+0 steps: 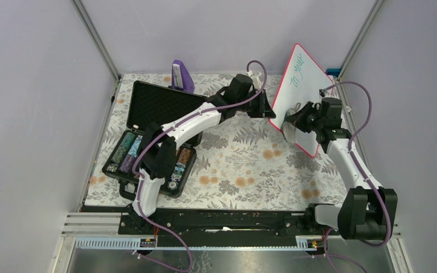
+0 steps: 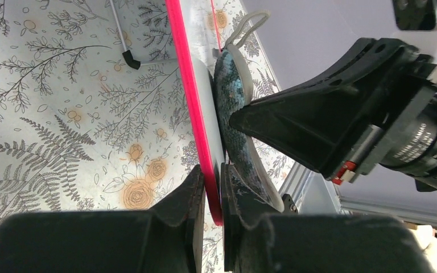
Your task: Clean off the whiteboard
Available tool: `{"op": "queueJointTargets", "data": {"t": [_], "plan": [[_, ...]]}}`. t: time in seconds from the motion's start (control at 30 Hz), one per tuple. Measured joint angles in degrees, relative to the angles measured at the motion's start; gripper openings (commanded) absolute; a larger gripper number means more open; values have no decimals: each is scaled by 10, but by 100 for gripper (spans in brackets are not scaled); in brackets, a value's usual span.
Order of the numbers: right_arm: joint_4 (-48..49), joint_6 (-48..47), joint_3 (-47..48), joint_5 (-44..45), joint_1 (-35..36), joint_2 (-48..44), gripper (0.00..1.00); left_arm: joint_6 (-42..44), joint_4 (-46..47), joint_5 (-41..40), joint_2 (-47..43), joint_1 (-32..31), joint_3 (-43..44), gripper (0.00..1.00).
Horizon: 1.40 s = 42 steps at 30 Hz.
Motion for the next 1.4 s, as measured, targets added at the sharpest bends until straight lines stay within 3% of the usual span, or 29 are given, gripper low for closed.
{"op": "queueJointTargets", "data": {"t": [0.23,0.33,0.6,0.77,1.07,1.4], "plan": [[-27,-1,37,-9,12,9,0,-2,1,0,-1,-2,0,6],[-42,-4,45,-6,12,12,0,-4,-1,1,-1,-2,0,15],[-76,-28,66,27,12,12,0,20,-12,19,6,-23,0,54],[-93,-40,94,46,2,26,0,32,-23,30,8,-31,0,64],[-76,-32,192,13,-80,133,0,51,-50,25,8,-5,29,71],[-36,-16,390,-5,-87,301,0,61,-50,-35,9,16,63,69]]}}
